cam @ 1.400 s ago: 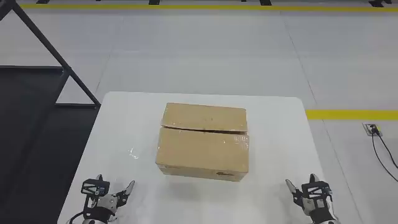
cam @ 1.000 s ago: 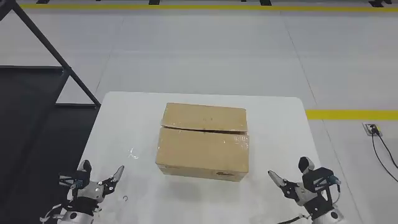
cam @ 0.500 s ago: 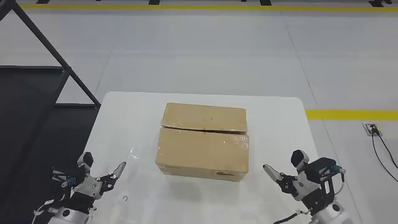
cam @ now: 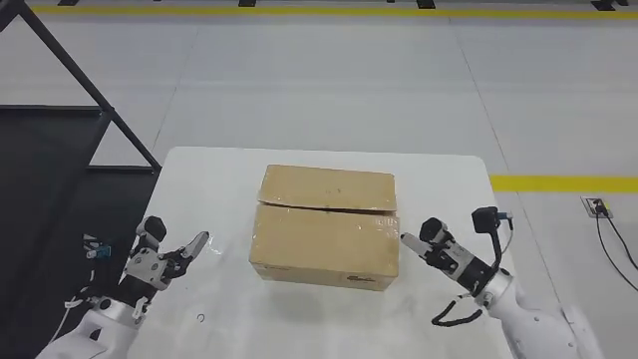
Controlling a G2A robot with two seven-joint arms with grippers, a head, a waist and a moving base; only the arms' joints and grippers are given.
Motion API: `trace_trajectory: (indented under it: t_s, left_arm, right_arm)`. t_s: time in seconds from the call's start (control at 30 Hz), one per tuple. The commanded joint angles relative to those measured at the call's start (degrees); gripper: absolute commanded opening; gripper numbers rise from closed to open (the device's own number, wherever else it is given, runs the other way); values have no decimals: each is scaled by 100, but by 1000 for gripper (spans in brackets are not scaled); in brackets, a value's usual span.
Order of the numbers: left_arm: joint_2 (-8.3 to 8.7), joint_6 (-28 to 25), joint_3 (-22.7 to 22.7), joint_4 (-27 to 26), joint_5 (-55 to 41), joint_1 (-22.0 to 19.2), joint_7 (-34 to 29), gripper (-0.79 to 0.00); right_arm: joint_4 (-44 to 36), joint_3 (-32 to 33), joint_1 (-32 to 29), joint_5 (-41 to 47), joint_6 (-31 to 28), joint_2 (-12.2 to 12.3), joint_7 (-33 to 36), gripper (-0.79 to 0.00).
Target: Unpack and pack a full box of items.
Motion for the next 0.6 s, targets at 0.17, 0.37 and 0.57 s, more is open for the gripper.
trace_trajectory:
  t_s: [0.17, 0.37, 0.57]
  left_arm:
    - [18, -214, -51, 11, -329, -29, -145, 0]
    - [24, -297, -31, 116, -413, -4, -142, 0]
    - [31, -332, -35, 197, -571, -26, -185, 0]
  right_arm:
    - [852, -311, 751, 989, -444, 8, 866, 0]
    - [1087, -461, 994, 1985, -897, 25, 1509, 0]
    - [914, -246, 893, 3232, -1447, 114, 2394, 0]
